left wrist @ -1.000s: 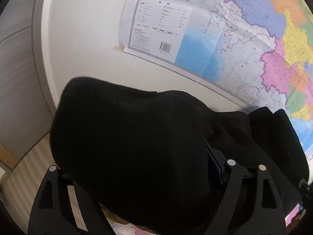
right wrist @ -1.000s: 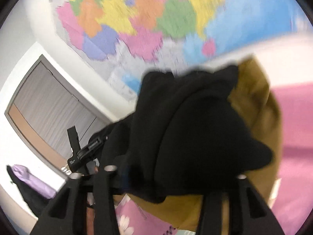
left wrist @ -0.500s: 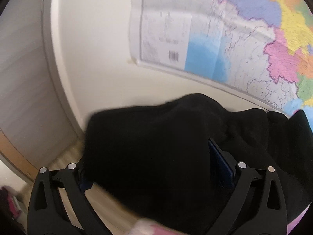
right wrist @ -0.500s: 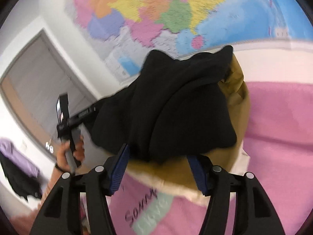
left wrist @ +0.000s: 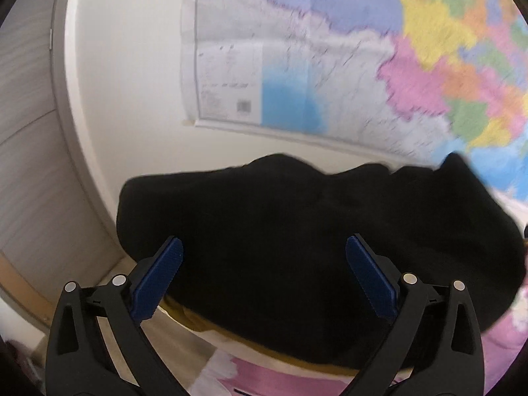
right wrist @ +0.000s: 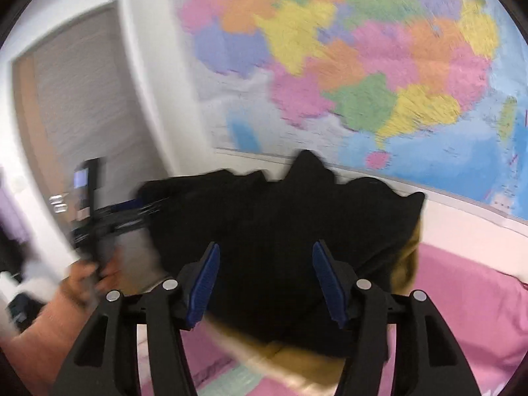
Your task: Fold large clothes
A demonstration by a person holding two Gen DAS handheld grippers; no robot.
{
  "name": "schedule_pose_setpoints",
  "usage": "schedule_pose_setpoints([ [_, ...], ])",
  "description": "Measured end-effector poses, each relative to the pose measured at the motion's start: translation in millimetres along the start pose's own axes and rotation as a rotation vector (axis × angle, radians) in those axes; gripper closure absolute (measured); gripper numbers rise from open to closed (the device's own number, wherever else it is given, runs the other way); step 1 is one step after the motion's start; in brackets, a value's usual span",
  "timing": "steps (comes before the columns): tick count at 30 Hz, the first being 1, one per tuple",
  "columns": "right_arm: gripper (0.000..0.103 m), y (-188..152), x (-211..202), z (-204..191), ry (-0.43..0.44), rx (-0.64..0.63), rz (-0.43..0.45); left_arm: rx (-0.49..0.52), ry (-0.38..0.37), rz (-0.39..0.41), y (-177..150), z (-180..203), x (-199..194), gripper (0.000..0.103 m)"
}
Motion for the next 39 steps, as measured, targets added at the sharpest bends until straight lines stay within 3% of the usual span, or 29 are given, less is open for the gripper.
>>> schedule_pose_setpoints([
  [3,0.059,-11.0,38.1,30.8,-0.006,0.146,-0.104,0.024,0.026,-0.040,-8.7,4.9,18.2,0.006],
  [5,0.060,-19.4,45.7,42.6,0.019,0.198,-0.114,0.042,0.046,-0.037,-12.5,6.6,18.8,0.005],
  [8,0.059,-21.1,36.7,38.9,0.010,0.171,-0.087,0.050,0.068,-0.030,-13.7,8.6,9.8,0.006],
  [10,0.050,-19.2,26.4,32.9,0.002,0.155,-0.065,0.039,0.060,-0.024,-14.2,9.5,1.6,0.006],
  [16,0.040,-21.6,-6.9,3.8,-0.015,0.044,0.020,0.038,0.057,0.010,-21.3,25.5,-30.2,0.005],
  [22,0.028,-39.6,-17.1,-16.4,-0.031,-0.033,0.037,0.037,0.021,0.005,-37.4,52.4,-59.6,0.005],
  [27,0.016,-60.5,-23.1,-30.9,-0.046,-0.076,0.035,0.011,0.037,-0.001,-56.1,74.0,-81.8,0.005],
  [30,0.014,-69.2,-28.3,-35.7,-0.048,-0.085,0.043,-0.017,0.001,-0.019,-65.4,86.7,-87.8,0.005],
  [39,0.008,-80.8,-42.6,-32.8,-0.068,-0.074,0.064,-0.048,-0.015,-0.030,-82.8,114.7,-107.4,0.005],
])
Point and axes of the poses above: each gripper's, at about its wrist camera, not at the fingertips, and x roughly the way its jaws point, z to its right, y to its top, the point moved 6 cm from there along x, roughly the way its jaws point, and after that the axes turned 9 degrees about x, right-handed, at the moved point
